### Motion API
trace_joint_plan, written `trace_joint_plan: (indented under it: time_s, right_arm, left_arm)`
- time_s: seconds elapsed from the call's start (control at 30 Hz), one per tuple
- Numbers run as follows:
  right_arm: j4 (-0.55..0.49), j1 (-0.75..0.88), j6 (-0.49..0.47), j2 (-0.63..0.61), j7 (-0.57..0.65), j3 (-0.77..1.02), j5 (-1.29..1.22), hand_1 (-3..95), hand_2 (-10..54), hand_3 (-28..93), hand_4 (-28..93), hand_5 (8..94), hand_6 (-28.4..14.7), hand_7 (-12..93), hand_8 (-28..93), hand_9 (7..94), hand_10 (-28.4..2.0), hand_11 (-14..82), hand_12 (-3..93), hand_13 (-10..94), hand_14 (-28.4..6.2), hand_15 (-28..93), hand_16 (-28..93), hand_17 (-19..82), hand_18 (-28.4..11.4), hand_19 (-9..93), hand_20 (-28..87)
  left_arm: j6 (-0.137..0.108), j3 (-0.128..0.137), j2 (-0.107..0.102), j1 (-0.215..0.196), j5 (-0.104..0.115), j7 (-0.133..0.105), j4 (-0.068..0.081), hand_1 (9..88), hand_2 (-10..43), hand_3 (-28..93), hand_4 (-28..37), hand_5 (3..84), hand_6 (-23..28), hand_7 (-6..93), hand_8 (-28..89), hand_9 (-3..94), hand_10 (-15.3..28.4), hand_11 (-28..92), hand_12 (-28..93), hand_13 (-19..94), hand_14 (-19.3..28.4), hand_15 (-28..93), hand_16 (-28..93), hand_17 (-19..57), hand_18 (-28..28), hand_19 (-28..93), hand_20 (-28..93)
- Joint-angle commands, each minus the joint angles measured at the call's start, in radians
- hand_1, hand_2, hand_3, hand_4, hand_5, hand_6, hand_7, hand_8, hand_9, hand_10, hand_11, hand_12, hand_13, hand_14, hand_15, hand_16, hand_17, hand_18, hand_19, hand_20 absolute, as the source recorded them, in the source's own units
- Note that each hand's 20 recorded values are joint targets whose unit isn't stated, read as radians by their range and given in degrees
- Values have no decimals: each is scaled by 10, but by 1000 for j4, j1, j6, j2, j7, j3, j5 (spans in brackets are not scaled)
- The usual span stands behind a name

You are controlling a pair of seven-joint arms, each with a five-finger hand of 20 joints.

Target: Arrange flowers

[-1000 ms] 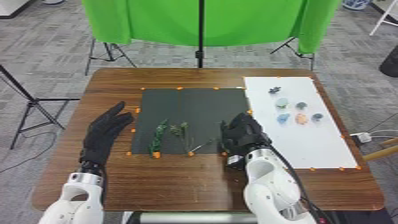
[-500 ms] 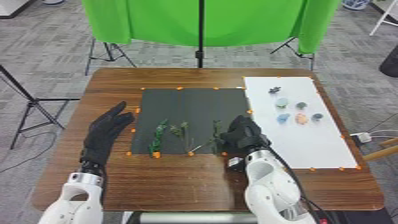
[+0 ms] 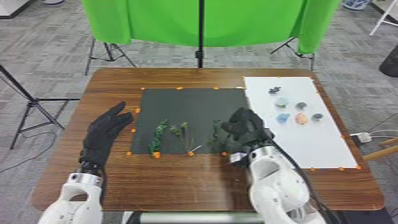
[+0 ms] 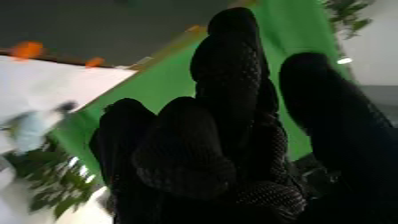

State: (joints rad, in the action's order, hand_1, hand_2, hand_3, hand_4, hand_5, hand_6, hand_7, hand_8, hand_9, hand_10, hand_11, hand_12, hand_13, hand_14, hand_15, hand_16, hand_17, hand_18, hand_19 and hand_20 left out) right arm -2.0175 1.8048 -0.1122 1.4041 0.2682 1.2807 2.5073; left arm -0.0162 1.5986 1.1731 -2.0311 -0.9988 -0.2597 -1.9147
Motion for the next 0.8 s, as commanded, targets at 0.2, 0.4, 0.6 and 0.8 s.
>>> trace_joint_plan:
  time_s: [0.2, 0.4, 0.6, 0.8]
  right_arm:
    - [-35, -26, -315, -58, -25, -43, -51, 298, 92, 713, 62, 772, -8, 123, -1, 891, -120, 500, 259, 937, -43, 666, 317, 671, -145, 932, 676]
    - [-27, -31, -361, -70, -29, -56, -42, 294, 94, 716, 63, 767, -8, 125, -19, 892, -121, 501, 261, 937, -45, 671, 313, 673, -145, 932, 680]
    - [-21, -26, -371, -85, -31, -62, -44, 292, 99, 714, 67, 765, -7, 126, -26, 894, -121, 501, 263, 937, -44, 674, 312, 675, -145, 932, 683]
    - [-19, -27, -381, -97, -16, -46, -47, 286, 99, 713, 68, 766, -6, 127, -39, 895, -120, 500, 263, 937, -45, 675, 310, 675, -145, 932, 684]
  left_arm:
    - [4, 5, 8, -16, 7, -4, 3, 222, -52, 675, -194, 441, 22, 76, -48, 451, 129, 136, 139, 364, 165, 110, 53, 64, 134, 75, 245]
    - [9, 2, 8, -9, 13, -2, 7, 222, -52, 675, -195, 441, 22, 74, -48, 451, 129, 136, 139, 364, 165, 109, 53, 65, 134, 75, 245]
    - [8, 4, 9, -12, 13, 0, 6, 222, -51, 675, -195, 441, 22, 75, -48, 450, 129, 135, 139, 364, 165, 110, 53, 65, 134, 75, 245]
    - [9, 5, 9, -14, 14, -1, 5, 221, -50, 675, -194, 441, 22, 74, -48, 451, 129, 135, 138, 365, 165, 111, 53, 65, 133, 75, 246]
